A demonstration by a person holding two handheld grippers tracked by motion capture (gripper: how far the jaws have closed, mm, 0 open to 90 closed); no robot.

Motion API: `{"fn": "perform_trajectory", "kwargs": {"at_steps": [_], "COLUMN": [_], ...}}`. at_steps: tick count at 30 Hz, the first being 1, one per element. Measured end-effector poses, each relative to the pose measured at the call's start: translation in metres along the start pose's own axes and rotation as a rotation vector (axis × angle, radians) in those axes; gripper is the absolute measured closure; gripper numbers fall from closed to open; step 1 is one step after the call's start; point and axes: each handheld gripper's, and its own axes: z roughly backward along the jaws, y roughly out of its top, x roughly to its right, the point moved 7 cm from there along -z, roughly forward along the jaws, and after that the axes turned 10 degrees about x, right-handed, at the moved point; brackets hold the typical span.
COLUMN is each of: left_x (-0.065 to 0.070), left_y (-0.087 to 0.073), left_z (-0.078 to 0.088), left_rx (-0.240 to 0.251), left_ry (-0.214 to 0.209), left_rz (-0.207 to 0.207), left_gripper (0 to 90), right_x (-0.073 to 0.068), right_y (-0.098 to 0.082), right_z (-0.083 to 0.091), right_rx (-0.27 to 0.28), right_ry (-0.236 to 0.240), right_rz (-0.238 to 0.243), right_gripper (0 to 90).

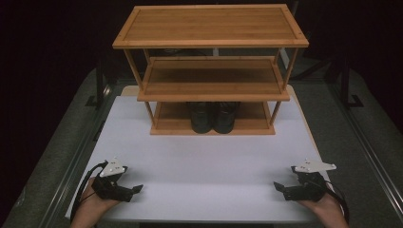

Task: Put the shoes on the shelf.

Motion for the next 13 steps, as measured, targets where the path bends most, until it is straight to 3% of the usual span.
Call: {"fn": "perform_trajectory", "kwargs": {"at_steps": [2, 3, 4, 13], "left_x": [0.001, 0.001, 0.001, 0.001], "left_y": [-0.005, -0.008, -0.009, -0.009], "left_z": [0.001, 0.002, 0.002, 0.003], "left_rx": [0.006, 0.037, 0.046, 0.048], "left_ry": [0.004, 0.005, 0.005, 0.014], "left_rz": [0.003, 0.014, 0.014, 0.013], "left_gripper": [7.9, 7.9, 7.8, 4.5], "right_x": [0.001, 0.002, 0.002, 0.002], "right_y": [-0.006, -0.014, -0.015, -0.015], "right_z": [0.003, 0.003, 0.003, 0.003], "right_rx": [-0.014, -0.029, -0.010, -0.003], "right_ry": [-0.014, -0.022, -0.020, -0.020], "right_rz": [0.006, 0.010, 0.004, 0.008], "right_gripper": [9.3, 8.3, 8.4, 8.3]}}
